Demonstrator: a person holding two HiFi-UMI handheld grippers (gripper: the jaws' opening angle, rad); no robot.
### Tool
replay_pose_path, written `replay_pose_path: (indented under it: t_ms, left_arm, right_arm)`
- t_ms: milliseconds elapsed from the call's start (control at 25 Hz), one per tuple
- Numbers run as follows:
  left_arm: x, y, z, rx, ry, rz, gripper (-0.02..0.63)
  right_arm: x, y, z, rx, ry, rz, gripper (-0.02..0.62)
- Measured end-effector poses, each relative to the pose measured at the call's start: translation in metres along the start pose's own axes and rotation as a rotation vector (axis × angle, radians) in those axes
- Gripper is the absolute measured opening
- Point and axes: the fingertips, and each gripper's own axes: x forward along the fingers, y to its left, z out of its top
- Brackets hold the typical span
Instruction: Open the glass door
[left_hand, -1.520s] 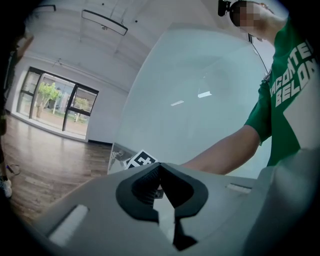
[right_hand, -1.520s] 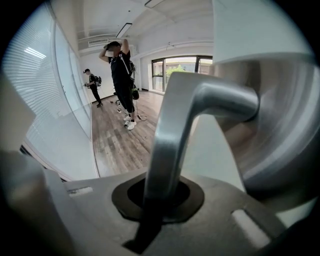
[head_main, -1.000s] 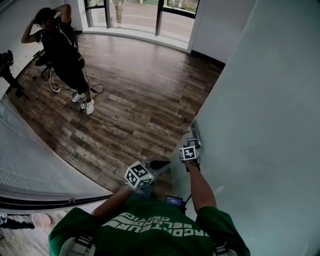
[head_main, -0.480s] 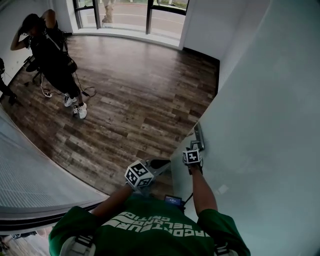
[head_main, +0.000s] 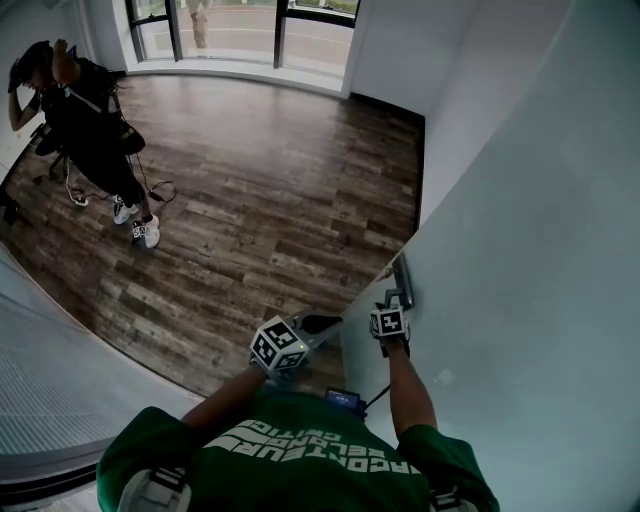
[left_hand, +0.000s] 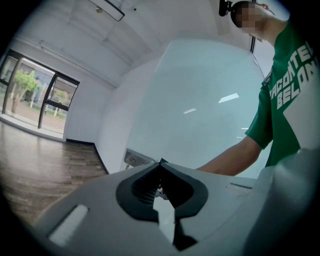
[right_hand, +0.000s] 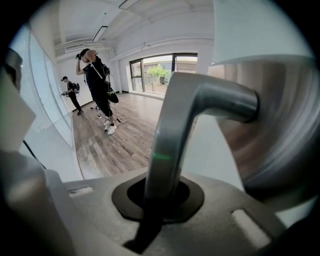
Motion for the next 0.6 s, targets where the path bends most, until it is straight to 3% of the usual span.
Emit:
replay_pose_path:
  t_ms: [360, 600]
  left_arm:
    - [0.024, 0.019, 0.025, 0.018, 0.006, -0.077, 0.015]
    - [0.035, 0.023, 0.023, 0.027, 0.023, -0.130, 0.015]
  right_arm:
    - [-0.007, -0.028, 0.000, 0.027, 0.003, -0.018, -0.015]
    - [-0.006, -0.049, -0.007, 0.054, -0.005, -0.039, -0.015]
